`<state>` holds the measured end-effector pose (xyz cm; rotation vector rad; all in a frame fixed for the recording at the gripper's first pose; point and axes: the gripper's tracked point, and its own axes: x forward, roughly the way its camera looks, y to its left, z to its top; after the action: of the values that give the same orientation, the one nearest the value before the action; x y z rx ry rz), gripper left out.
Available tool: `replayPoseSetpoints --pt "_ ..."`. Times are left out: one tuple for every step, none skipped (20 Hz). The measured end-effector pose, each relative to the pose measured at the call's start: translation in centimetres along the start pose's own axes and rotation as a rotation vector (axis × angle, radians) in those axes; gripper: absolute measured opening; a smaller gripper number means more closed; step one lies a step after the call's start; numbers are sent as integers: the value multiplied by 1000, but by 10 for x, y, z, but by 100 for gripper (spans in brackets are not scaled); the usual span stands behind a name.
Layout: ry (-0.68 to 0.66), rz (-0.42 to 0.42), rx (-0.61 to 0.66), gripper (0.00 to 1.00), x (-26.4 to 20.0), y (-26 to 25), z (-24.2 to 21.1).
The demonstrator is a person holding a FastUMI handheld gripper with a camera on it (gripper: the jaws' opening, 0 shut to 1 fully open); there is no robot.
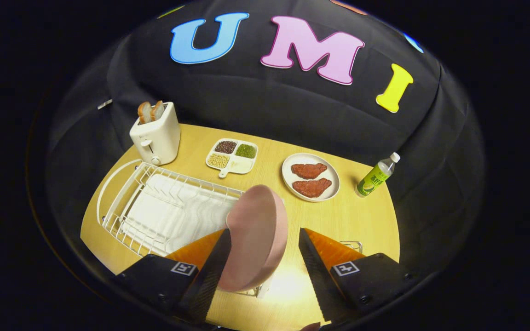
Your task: Take the plate from the dish rack, then take the spoon from the basket and place it into the plate.
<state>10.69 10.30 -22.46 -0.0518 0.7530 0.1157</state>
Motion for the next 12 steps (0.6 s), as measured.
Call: replayPoseSetpoints --pt "19 -10 1 89 8 0 -4" --pt "39 -24 6 83 15 -2 -9" --pt "62 -31 19 80 22 -1 -13" --pt "82 -30 37 77 27 2 -17" --pt "105 -32 57 69 32 3 -21" --pt "114 -31 78 60 34 5 -23" --pt "125 -40 93 50 35 5 -23" --pt "132 -63 91 39 35 0 -24" --pt "142 -70 97 36 36 -1 -23" --pt "143 -82 103 33 35 1 -21" --pt "142 -93 98 32 36 2 -18" --pt "138 -105 83 31 33 2 -14"
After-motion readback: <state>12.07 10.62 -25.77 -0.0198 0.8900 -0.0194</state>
